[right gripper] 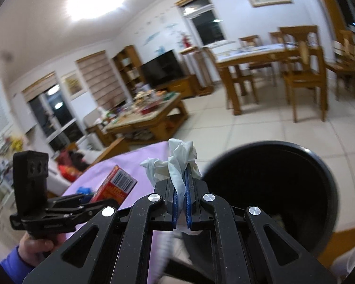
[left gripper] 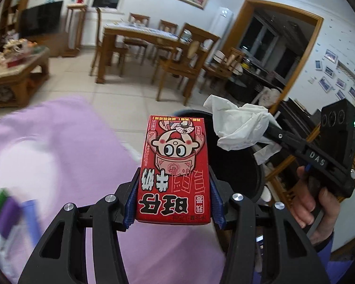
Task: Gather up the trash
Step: 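Carry the milk box and tissue into the bin and open both grippers, then grasp the blue packet with the left gripper while the right gripper grasps the green gum pack, then carry the blue packet and gum pack into the bin and open both grippers, then move both open grippers back over the table toward the remaining items, then grasp the orange with the left gripper while the right gripper grasps the purple spray bottle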
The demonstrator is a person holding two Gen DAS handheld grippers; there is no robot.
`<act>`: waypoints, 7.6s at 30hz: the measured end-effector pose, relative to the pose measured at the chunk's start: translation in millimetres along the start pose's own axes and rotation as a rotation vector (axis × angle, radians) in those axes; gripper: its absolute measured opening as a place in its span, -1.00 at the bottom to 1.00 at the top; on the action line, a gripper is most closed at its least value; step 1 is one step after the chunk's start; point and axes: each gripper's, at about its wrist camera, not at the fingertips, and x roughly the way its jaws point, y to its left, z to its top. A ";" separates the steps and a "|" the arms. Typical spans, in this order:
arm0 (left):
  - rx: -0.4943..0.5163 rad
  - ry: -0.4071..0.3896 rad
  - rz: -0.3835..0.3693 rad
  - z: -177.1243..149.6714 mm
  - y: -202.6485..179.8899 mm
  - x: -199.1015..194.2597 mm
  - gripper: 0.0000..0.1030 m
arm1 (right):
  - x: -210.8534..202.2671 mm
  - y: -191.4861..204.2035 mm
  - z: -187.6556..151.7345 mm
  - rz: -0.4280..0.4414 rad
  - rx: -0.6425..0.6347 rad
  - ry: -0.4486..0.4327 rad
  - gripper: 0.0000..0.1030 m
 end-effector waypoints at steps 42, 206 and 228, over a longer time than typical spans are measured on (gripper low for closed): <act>-0.145 -0.020 0.165 -21.9 64.4 -48.4 0.53 | 86.7 49.9 -27.0 -0.044 -0.008 0.135 0.18; -0.237 0.052 0.505 -151.6 182.6 -165.8 0.12 | 201.7 317.0 -104.1 0.188 -0.786 0.397 0.80; -0.216 -0.003 0.481 -157.2 177.6 -177.9 -0.30 | 268.4 369.2 -151.3 0.298 -1.040 0.602 -0.36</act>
